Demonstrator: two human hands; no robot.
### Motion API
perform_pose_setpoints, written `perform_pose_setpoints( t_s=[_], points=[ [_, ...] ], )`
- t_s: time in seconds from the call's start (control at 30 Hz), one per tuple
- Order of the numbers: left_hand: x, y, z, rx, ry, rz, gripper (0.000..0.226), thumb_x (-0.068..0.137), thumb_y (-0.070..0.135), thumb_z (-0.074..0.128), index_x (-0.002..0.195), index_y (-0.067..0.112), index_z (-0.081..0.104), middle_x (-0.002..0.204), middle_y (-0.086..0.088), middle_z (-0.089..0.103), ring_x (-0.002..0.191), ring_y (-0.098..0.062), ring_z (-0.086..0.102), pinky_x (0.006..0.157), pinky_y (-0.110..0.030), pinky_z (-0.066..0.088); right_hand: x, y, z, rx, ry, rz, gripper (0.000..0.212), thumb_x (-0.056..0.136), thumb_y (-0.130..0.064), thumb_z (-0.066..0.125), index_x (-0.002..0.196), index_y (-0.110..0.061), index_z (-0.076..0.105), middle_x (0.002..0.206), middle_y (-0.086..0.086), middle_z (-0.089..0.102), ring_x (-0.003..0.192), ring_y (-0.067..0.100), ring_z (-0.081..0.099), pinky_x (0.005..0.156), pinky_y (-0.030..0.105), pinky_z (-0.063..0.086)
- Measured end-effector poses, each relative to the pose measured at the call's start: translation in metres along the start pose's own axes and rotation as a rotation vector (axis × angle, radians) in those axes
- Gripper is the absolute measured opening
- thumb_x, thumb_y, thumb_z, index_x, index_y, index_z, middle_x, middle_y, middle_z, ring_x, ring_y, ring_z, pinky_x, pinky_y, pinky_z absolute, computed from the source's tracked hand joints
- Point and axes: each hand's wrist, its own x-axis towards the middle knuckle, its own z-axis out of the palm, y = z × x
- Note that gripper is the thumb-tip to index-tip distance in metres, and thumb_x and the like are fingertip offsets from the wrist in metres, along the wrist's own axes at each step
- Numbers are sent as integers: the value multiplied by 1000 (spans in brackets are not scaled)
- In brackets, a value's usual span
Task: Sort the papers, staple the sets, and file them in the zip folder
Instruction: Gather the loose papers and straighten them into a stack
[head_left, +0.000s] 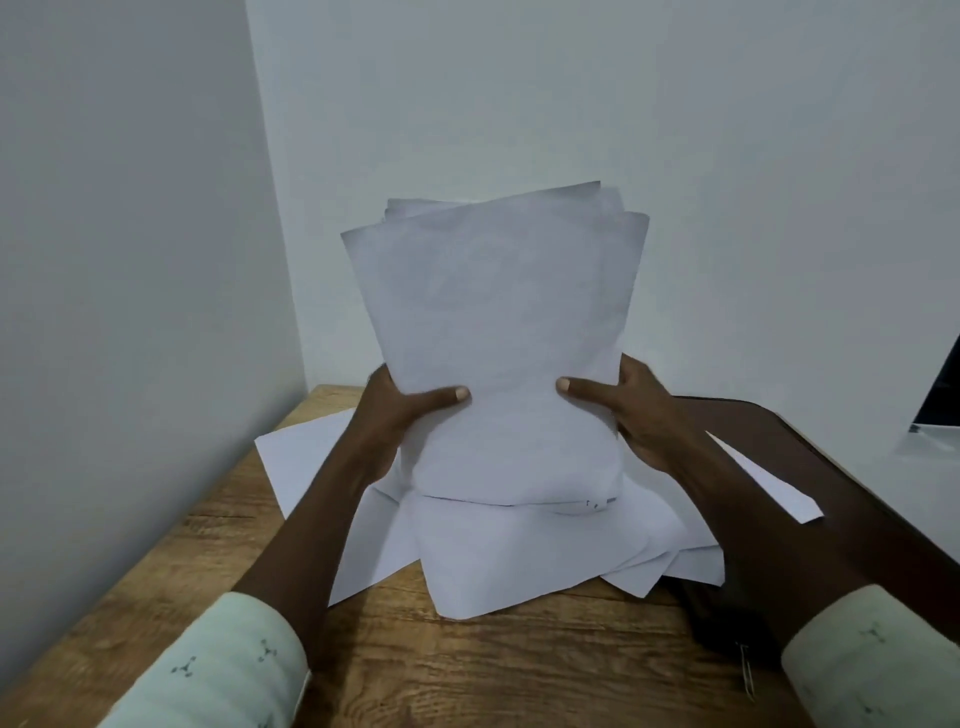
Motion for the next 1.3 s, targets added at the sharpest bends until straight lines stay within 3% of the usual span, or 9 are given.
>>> perform_pose_setpoints(
  t_s=[0.2,0.3,0.43,0.67,0.9,1.03,1.13,1.2,1.3],
  points=[
    [18,31,6,-2,47,110,68,57,26,92,119,14,66,115,-1,74,106,-22,70,93,-43,55,6,-27,9,11,205,-180,30,84,-19,75,113,-20,66,109,0,74,101,20,71,85,34,56],
    [26,38,4,5,43,172,68,66,21,90,127,19,59,121,-1,71,111,-22,68,91,-41,56,6,-32,9,55,159,-182,45,75,-26,80,116,-18,65,114,2,73,105,23,70,90,40,56],
    [6,-6,-4,55,112,-46,90,49,37,93,130,25,53,116,0,72,105,-18,70,83,-37,58,-6,5,13,82,73,-4,55,75,-17,80,127,-12,62,118,5,72,109,24,68,100,48,50],
    [12,6,3,20,64,-35,48,74,0,79,115,17,61,108,-10,73,96,-27,71,77,-35,59,0,-6,14,82,123,-25,35,85,0,68,118,-12,64,113,5,73,104,21,70,97,42,53],
    [10,23,12,2,146,-20,34,82,-6,70,108,14,68,97,-1,77,85,-17,72,70,-26,57,9,-17,5,38,238,-82,27,81,-5,75,104,-18,68,104,4,75,98,23,71,94,42,54],
    [-2,21,8,-15,-64,-218,34,86,5,71,120,10,66,109,-4,75,99,-21,72,81,-31,59,8,-11,7,-31,112,-20,34,84,-9,74,115,-17,65,111,2,74,103,19,71,92,37,55],
    [-3,17,-8,-90,-84,-335,38,88,7,67,126,6,62,120,-14,71,104,-27,71,89,-41,58,9,-18,9,-115,-23,141,20,90,-26,69,104,-11,66,94,-2,75,81,8,72,73,23,56],
    [-10,8,-32,-180,57,-415,36,90,5,63,126,2,61,117,-19,70,92,-26,74,82,-43,60,6,-15,8,-238,13,253,33,90,-44,65,91,-11,64,78,0,69,62,6,61,59,19,52],
    [-31,-7,-73,-177,224,-541,34,93,2,60,126,-4,59,110,-18,71,95,-30,70,92,-44,55,-1,3,4,-837,2,348,45,85,-51,69,108,-13,63,103,2,67,87,11,62,77,21,47]
  ],
)
